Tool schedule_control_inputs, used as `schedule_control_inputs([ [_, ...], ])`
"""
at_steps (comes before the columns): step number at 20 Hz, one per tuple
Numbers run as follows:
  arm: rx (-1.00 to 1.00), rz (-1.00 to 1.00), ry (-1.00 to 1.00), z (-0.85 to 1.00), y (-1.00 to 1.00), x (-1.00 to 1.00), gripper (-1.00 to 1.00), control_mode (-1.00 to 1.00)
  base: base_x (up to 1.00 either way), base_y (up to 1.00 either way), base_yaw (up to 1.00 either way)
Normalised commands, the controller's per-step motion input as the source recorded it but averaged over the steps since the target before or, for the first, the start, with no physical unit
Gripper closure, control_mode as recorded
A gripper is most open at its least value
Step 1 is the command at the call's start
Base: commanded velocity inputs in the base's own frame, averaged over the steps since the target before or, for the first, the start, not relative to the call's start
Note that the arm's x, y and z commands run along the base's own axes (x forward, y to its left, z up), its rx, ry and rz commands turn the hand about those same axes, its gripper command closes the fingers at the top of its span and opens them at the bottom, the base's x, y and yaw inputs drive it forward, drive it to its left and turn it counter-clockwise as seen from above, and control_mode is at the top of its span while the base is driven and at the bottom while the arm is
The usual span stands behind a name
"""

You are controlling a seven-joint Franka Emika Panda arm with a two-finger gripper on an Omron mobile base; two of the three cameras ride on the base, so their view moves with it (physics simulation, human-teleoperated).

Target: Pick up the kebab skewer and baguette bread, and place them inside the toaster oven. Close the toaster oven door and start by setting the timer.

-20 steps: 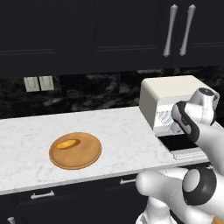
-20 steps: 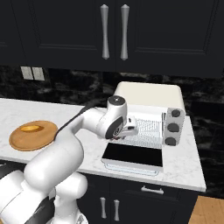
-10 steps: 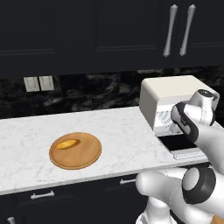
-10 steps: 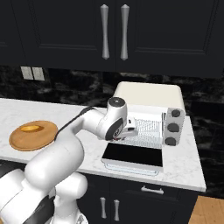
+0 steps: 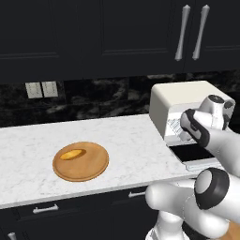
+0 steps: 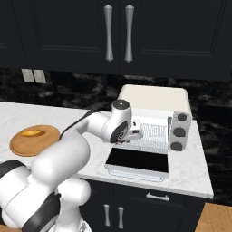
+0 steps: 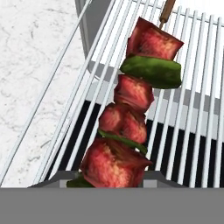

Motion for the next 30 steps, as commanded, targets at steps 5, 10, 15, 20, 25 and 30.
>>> schedule_control_inputs([
  [5, 0.0, 0.0, 0.0, -0.08, -0.04, 0.07, -1.0, -1.0, 0.0, 0.0, 0.0],
  [10, 0.0, 0.0, 0.0, -0.08, -0.13, 0.0, -1.0, -1.0, 0.0, 0.0, 0.0],
  [15, 0.0, 0.0, 0.0, -0.06, -0.08, -0.16, -1.0, -1.0, 0.0, 0.0, 0.0],
  [20, 0.0, 0.0, -0.01, 0.16, 0.05, -0.1, -1.0, -1.0, 0.0, 0.0, 0.0],
  [25, 0.0, 0.0, -0.04, 0.82, 0.83, -0.79, -1.0, -1.0, 0.0, 0.0, 0.0],
  [30, -0.07, 0.02, 0.0, 0.43, 1.0, -0.96, -1.0, -1.0, 0.0, 0.0, 0.0],
])
